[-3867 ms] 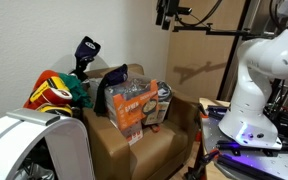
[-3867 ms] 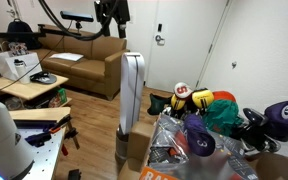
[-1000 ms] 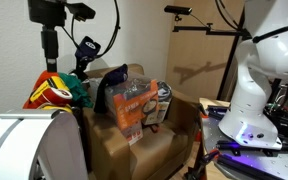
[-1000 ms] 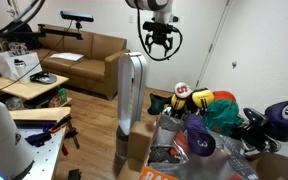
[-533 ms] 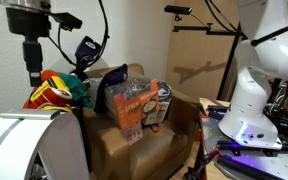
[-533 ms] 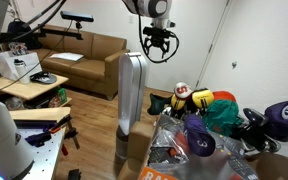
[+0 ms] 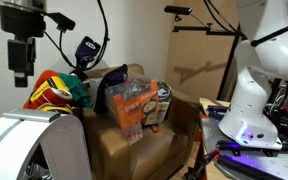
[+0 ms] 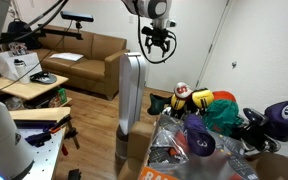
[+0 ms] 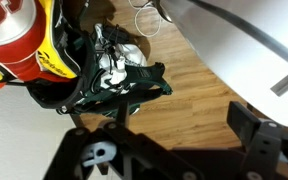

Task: Remove the remote from the fan then place it on the left arm of the couch

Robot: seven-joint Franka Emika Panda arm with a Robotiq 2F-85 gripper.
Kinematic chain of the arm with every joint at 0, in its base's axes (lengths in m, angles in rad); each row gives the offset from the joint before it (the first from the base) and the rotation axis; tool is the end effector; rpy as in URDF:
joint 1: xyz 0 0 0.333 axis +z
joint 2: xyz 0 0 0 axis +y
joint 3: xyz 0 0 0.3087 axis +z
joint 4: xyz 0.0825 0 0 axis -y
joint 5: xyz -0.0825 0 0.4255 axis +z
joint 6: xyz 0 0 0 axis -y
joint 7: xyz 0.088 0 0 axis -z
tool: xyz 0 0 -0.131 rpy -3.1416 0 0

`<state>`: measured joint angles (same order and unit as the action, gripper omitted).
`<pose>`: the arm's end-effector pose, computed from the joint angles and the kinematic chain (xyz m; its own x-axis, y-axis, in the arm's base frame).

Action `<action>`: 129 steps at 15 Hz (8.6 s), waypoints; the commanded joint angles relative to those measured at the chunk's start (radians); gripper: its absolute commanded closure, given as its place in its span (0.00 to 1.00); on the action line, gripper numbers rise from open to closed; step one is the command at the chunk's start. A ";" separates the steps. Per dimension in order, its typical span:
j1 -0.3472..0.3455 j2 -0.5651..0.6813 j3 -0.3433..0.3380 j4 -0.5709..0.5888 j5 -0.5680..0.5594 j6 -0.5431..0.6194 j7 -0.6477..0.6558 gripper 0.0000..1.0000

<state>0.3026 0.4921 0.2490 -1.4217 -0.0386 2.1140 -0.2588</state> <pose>0.6623 0.3700 0.3989 0.6905 0.6873 0.2255 0.7091 -0.7048 -0.0231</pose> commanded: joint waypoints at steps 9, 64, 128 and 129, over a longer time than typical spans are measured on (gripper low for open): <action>0.267 0.049 -0.124 0.060 -0.077 0.242 0.780 0.00; 0.327 -0.324 -0.082 -0.334 -0.031 -0.009 1.915 0.00; 0.198 -0.357 0.062 -0.522 -0.039 0.503 2.212 0.46; 0.198 -0.359 0.066 -0.522 -0.039 0.502 2.211 0.66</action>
<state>0.5189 0.1335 0.2968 -1.9445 -0.0765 2.6176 1.9524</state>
